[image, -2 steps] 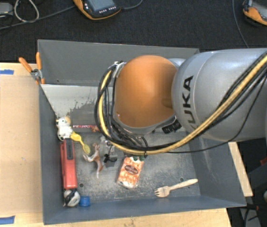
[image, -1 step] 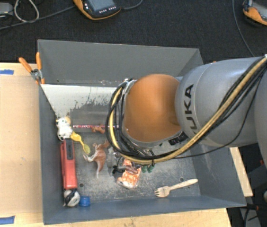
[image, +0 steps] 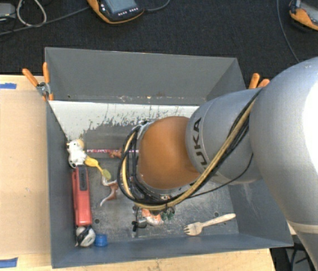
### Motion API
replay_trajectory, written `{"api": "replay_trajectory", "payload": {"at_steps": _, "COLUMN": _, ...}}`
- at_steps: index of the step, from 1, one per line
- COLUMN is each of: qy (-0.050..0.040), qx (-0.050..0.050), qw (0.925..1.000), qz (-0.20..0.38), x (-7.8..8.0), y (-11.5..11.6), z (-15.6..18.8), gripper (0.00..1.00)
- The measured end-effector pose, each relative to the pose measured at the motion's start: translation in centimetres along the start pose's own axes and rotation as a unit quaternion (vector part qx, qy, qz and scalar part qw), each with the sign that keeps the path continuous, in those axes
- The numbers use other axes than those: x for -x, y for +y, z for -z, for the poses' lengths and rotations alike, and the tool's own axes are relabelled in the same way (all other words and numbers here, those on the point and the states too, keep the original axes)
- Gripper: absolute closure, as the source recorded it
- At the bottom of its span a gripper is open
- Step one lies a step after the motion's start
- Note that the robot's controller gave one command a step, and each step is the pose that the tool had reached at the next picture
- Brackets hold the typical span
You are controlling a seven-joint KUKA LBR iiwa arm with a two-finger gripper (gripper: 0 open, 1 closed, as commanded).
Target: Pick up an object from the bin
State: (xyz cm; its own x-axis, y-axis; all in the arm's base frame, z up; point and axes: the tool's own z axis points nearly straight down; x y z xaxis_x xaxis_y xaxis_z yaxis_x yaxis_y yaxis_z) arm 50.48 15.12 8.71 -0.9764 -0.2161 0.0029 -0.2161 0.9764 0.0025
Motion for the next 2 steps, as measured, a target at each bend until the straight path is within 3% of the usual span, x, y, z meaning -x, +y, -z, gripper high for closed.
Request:
{"api": "replay_trajectory", "payload": {"at_steps": 1, "qy": -0.0008, "qx": 0.000, "qw": 1.0000, "qz": -0.001, "x": 0.1, "y": 0.0, "z": 0.0, "gripper": 0.00}}
{"api": "replay_trajectory", "payload": {"at_steps": 2, "qy": 0.0028, "qx": 0.000, "qw": 1.0000, "qz": 0.000, "x": -1.0, "y": -2.3, "z": 5.7, "gripper": 0.00}}
